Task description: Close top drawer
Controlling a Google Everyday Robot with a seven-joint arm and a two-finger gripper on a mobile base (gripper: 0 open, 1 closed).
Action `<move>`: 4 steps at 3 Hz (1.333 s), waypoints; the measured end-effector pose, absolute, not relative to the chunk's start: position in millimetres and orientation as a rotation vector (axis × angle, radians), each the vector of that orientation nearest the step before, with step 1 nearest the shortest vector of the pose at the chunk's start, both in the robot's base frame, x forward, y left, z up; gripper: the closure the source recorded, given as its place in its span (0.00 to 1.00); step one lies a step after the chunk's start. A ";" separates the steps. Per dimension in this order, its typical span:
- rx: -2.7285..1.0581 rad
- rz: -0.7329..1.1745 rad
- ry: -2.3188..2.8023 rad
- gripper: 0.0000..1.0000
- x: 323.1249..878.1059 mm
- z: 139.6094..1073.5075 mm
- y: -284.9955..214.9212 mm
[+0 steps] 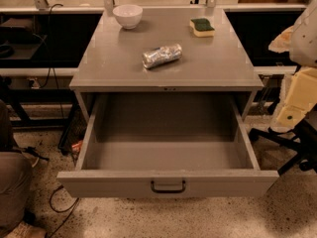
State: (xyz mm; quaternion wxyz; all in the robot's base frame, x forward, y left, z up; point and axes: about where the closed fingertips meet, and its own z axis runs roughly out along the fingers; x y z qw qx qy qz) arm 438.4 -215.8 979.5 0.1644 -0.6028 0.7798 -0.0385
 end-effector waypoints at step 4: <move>-1.542 0.202 2.707 0.00 393.6 813.8 -211.4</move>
Offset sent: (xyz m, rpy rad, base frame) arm -0.0008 -0.0047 -0.0922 -0.0127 0.2595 -0.1420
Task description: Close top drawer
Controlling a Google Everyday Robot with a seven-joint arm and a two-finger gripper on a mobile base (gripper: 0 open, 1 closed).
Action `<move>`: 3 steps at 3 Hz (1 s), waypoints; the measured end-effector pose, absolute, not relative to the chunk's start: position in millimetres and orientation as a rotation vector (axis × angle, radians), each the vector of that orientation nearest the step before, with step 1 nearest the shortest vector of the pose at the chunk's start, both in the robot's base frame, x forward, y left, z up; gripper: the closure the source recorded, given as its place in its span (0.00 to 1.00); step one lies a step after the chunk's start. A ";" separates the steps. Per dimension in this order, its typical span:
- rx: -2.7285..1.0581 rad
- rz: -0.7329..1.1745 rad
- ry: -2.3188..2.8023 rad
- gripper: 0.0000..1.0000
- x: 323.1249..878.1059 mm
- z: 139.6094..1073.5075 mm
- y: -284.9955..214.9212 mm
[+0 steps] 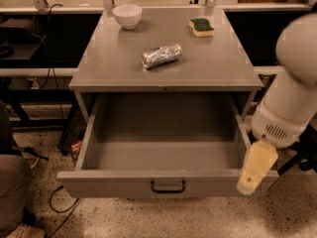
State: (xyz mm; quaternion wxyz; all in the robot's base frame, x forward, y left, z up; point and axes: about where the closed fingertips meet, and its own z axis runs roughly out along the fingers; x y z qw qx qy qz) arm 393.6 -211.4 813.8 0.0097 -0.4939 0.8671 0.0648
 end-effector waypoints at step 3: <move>-1.181 0.199 3.056 0.37 310.5 722.3 -233.7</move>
Offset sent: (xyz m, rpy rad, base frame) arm -0.1089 -0.0293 -0.1026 -0.1346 0.2224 -0.3589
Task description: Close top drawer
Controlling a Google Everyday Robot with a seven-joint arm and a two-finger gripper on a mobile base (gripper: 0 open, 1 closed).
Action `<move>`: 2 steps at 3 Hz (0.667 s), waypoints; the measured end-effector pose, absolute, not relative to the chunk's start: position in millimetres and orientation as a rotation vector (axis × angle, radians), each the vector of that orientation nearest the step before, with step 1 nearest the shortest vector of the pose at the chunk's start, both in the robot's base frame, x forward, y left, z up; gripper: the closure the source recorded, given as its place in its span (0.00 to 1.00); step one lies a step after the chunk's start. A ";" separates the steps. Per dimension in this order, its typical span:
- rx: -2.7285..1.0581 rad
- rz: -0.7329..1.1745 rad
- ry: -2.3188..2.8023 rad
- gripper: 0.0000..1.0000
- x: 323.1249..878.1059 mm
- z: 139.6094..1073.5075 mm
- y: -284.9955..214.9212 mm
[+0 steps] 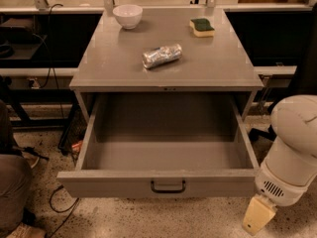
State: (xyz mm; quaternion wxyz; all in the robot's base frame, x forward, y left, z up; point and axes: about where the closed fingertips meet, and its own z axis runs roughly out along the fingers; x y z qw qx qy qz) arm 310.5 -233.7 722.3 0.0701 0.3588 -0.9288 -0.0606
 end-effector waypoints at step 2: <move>1.142 -0.120 -2.947 0.85 344.0 686.3 -229.4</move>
Offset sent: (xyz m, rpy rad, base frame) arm 0.0737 0.0139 -0.0578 0.0484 -0.3090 0.0026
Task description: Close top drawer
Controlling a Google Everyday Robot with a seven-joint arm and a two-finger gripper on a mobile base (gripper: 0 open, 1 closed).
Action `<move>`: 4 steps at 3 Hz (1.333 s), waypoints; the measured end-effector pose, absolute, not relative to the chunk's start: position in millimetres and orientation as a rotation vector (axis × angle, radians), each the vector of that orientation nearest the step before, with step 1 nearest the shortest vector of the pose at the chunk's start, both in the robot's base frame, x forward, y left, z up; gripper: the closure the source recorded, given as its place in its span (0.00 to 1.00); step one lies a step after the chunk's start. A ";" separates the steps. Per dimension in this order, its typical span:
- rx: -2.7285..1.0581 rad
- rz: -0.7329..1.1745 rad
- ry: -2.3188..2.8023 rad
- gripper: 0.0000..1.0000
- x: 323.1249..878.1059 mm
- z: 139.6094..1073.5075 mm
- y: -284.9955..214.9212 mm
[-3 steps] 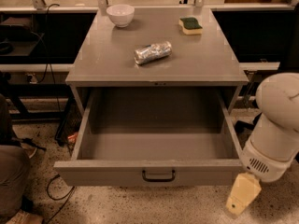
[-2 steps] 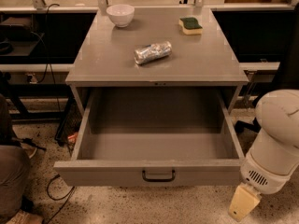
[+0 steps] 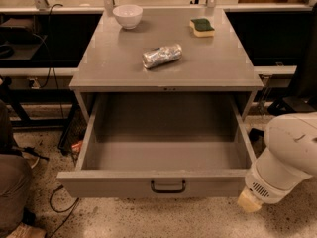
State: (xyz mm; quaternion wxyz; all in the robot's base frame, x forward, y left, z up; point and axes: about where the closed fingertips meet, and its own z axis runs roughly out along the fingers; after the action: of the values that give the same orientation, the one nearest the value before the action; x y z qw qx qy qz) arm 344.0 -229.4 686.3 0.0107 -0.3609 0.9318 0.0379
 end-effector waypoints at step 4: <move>-0.988 0.119 2.696 1.00 412.3 658.8 -207.3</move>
Offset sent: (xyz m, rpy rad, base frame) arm 0.0981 0.0396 -0.0328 0.1274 -0.3555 -0.0617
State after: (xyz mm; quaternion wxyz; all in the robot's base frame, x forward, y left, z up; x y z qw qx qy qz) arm 412.3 -207.3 658.8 0.1337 -0.3407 0.9297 0.0409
